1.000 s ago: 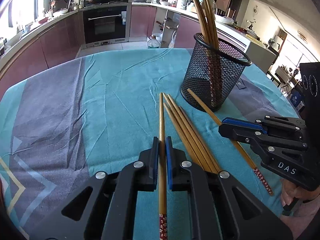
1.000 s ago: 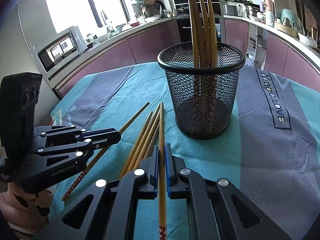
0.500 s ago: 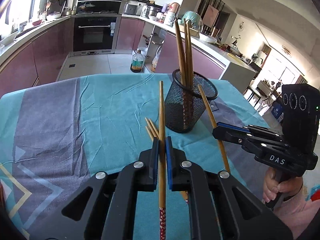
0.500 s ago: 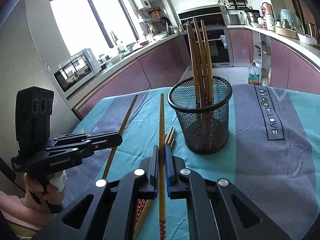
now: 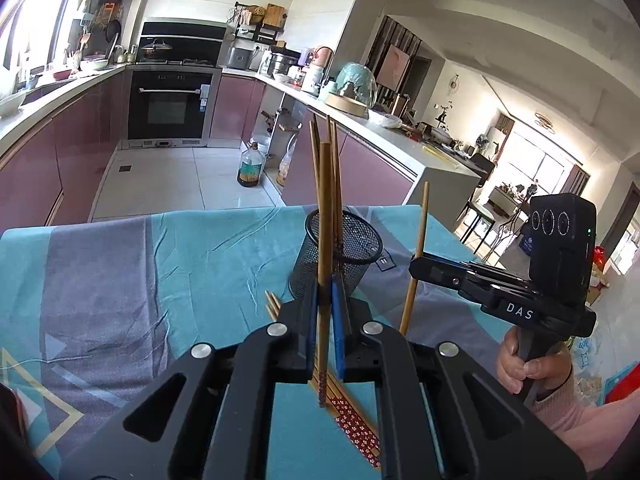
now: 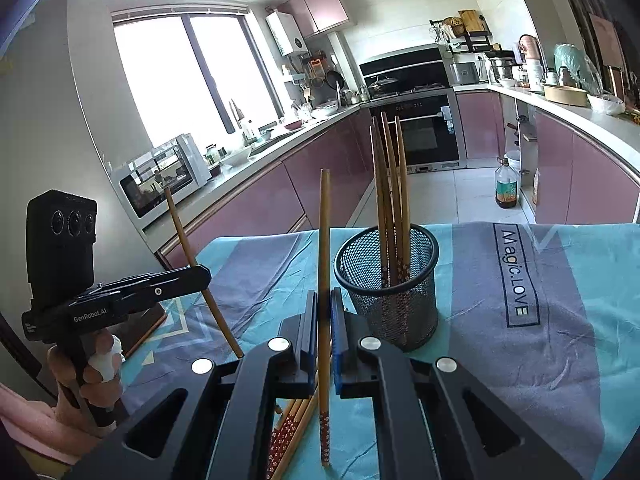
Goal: Organize utensils
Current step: 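Lift the left tool's chopstick upright over the mesh cup while the right tool carries its chopstick there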
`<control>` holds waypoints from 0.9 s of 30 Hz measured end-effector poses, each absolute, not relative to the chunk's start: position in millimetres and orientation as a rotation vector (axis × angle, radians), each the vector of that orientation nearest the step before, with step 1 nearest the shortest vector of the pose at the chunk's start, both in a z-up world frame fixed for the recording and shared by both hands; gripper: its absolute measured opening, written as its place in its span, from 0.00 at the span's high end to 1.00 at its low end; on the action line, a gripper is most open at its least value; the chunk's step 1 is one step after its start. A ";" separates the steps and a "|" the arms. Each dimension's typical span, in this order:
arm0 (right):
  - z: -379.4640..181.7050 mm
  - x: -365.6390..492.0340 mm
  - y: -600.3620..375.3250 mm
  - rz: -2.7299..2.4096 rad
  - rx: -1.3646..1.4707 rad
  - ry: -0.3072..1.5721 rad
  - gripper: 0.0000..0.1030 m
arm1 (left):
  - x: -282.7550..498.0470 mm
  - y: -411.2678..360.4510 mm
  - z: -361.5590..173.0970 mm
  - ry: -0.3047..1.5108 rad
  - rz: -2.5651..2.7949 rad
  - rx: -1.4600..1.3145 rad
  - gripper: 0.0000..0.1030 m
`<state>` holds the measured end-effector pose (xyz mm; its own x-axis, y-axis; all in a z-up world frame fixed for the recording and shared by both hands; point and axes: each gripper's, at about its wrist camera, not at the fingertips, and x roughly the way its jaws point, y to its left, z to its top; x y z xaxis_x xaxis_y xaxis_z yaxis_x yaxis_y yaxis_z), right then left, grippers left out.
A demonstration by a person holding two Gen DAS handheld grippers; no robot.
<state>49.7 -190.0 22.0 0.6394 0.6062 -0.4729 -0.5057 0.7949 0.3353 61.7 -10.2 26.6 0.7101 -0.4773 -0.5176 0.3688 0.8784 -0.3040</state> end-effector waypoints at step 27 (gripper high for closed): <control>117.6 78.2 -216.0 0.589 0.137 0.345 0.95 | 110.8 -27.7 117.2 0.417 -0.491 -0.205 0.93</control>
<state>78.2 -216.0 117.6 0.7761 0.5656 -0.2789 -0.5201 0.8242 0.2241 110.8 -27.7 117.2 0.8004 -0.4957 -0.3370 0.4134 0.8636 -0.2885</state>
